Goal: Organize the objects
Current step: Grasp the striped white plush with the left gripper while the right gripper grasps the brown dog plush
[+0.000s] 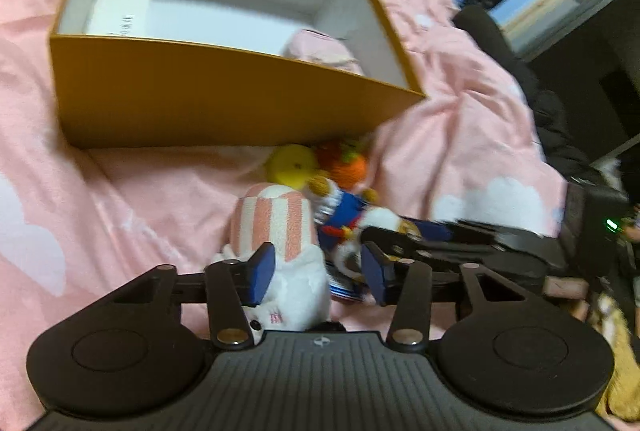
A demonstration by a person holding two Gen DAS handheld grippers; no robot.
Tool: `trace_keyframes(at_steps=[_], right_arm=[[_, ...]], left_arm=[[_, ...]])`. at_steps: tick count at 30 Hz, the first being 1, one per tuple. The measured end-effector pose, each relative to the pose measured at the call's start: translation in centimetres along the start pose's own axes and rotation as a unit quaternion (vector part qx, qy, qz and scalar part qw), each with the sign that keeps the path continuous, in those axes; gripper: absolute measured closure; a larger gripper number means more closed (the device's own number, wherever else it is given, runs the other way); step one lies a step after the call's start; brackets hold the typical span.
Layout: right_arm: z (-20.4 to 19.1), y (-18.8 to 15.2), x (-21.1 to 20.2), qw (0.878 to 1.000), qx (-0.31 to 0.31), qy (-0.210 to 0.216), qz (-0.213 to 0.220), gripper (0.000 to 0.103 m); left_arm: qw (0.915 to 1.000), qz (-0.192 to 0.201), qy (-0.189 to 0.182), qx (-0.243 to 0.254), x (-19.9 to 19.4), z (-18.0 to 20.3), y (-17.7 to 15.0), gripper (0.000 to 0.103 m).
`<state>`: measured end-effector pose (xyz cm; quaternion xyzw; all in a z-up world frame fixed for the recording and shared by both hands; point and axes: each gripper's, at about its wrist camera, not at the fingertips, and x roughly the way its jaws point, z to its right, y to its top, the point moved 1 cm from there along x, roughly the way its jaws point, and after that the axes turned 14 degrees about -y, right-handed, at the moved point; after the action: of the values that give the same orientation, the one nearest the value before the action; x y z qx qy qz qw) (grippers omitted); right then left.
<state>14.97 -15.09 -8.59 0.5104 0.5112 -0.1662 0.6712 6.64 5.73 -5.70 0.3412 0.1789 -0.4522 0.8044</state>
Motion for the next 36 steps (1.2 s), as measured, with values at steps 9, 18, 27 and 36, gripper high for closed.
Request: trace_keyframes(at_steps=[9, 18, 27, 36], right_arm=[[0.0, 0.0, 0.0, 1.0, 0.0, 0.0, 0.0, 0.05], [0.0, 0.0, 0.0, 1.0, 0.0, -0.001, 0.0, 0.049], [0.3, 0.0, 0.2, 1.0, 0.004, 0.004, -0.003, 0.048], [0.3, 0.3, -0.1, 1.0, -0.013, 0.006, -0.009, 0.043]], left_arm=[[0.9794, -0.074, 0.082, 0.169, 1.1, 3.3, -1.6, 0.059], [0.952, -0.068, 0.168, 0.247, 3.2, 4.1, -2.8, 0.058], [0.9548, -0.005, 0.187, 0.232, 4.4, 3.7, -2.3, 0.053], [0.9752, 0.047, 0.137, 0.167, -0.7, 2.9, -1.8, 0.037]])
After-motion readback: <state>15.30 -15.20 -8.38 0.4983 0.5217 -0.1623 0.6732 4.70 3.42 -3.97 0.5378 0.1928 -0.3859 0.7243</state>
